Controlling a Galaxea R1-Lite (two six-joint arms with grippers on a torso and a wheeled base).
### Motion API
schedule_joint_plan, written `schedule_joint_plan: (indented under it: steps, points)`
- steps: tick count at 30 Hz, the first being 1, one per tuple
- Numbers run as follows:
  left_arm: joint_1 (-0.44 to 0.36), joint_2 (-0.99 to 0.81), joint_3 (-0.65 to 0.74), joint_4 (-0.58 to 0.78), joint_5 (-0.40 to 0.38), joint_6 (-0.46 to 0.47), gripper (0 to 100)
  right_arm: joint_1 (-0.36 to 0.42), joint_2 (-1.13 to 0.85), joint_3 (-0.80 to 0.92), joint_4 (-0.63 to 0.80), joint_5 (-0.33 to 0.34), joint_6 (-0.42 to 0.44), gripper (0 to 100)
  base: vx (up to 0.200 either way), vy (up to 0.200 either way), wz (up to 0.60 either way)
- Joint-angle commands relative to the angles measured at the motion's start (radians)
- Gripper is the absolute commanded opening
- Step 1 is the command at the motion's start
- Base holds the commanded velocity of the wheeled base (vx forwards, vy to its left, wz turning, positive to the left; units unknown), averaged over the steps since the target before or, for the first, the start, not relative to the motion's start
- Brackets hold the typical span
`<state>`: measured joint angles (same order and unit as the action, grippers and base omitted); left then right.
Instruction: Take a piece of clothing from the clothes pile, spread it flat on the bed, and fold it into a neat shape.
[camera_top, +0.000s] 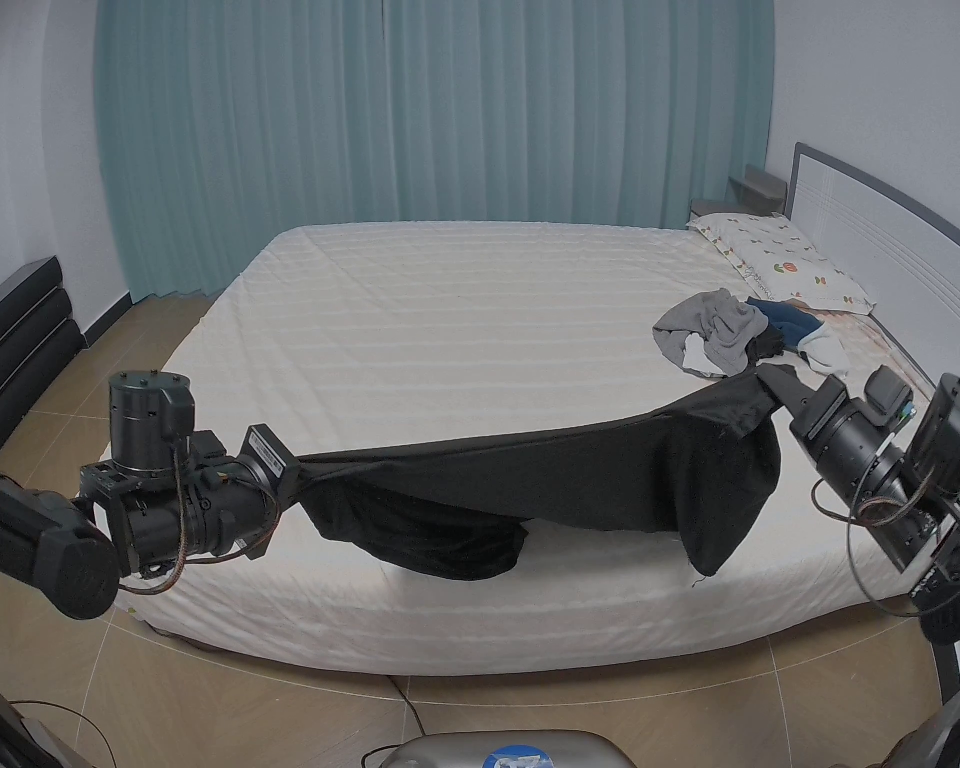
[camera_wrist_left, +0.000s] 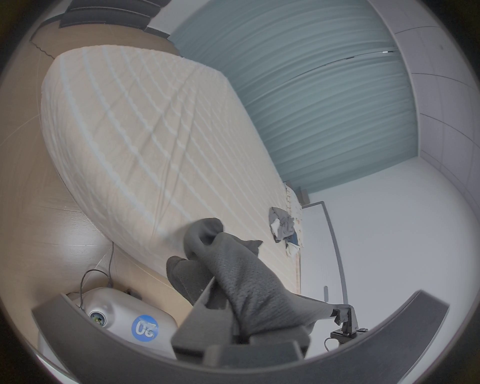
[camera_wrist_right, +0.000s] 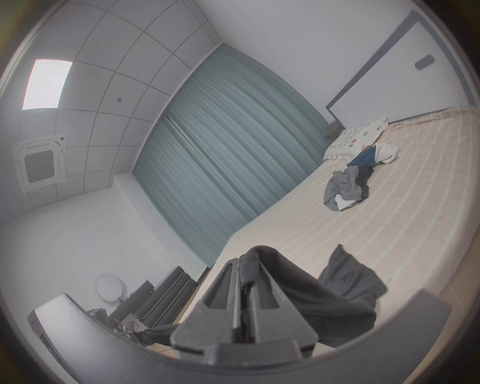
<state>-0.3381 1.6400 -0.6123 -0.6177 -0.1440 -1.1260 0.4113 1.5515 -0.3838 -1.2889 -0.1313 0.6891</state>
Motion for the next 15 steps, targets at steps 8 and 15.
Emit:
schedule_joint_plan:
  steps: [8,15]
  points:
    - [0.036,-0.192,-0.253,0.265,0.038,0.041,0,-0.008,-0.387,-0.603,0.629,-0.007,-0.034,0,0.000,0.000,0.00]
    - [0.042,-0.180,-0.326,0.342,0.035,0.055,0,-0.135,-0.257,-0.837,0.787,0.007,-0.031,0,0.000,0.000,0.00]
